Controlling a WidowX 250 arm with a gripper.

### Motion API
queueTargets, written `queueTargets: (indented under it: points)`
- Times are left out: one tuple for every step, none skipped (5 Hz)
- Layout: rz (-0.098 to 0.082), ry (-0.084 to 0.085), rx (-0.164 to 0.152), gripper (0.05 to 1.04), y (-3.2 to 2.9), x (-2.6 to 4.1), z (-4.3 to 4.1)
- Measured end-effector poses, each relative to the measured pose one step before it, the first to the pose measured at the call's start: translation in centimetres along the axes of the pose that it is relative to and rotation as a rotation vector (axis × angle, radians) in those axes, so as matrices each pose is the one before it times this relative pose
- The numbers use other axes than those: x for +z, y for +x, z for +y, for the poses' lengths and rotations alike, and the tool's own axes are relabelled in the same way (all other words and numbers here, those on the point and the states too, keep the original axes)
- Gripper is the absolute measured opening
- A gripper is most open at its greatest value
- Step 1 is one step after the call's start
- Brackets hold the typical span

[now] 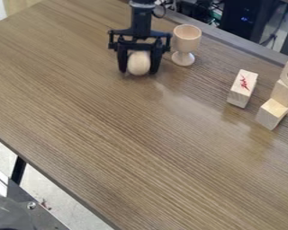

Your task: Put the ball in the cup

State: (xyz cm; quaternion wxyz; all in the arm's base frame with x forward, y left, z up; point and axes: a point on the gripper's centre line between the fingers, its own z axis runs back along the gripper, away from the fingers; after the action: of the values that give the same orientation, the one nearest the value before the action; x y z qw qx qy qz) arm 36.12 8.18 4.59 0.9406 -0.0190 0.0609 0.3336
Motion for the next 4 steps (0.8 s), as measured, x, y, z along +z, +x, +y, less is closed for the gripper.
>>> queueTargets:
  points:
    - [-0.149,-0.0952,-0.0754,0.809,-1.046,6.664,-2.332]
    - [-0.0454,-0.0392,-0.0679,0.809,-0.203,1.621,-2.424]
    - [-0.0529,-0.0269,-0.0695,0.809,0.774,1.148,-2.17]
    - [0.003,0.0189,-0.0604,0.809,0.302,-1.682,-1.339]
